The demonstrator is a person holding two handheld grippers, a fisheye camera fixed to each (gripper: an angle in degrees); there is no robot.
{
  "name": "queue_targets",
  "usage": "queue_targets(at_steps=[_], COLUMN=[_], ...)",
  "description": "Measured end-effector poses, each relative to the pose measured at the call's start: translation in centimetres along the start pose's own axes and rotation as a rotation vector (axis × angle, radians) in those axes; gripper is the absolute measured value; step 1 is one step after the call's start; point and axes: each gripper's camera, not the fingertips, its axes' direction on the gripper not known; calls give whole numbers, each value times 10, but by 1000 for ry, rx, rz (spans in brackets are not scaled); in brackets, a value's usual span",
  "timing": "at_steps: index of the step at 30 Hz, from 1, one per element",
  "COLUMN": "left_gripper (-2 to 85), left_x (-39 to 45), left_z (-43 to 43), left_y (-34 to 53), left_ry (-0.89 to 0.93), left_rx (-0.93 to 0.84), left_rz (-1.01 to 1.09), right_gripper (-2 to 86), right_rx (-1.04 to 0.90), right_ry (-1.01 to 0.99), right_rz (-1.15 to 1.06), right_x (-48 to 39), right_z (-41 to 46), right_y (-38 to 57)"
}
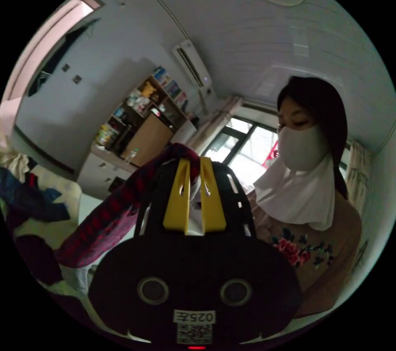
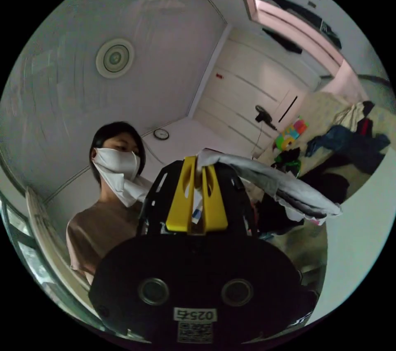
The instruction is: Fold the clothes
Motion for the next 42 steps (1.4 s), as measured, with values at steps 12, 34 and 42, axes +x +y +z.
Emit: queue_targets(at_steps=[12, 34, 42], left_gripper=[-7, -6, -5], left_x=[-65, -171, -217], left_z=[306, 464, 405], left_y=[-19, 193, 312], left_ry=[279, 194, 82], left_rx=[-267, -666, -872], left_rz=[-62, -662, -1061], right_gripper=[-1, -3, -1], right_rx=[312, 512, 675], right_ry=[269, 368, 252], right_rz=[-83, 456, 852], right_x=[-142, -147, -95], right_z=[-194, -280, -219], right_y=[46, 211, 329])
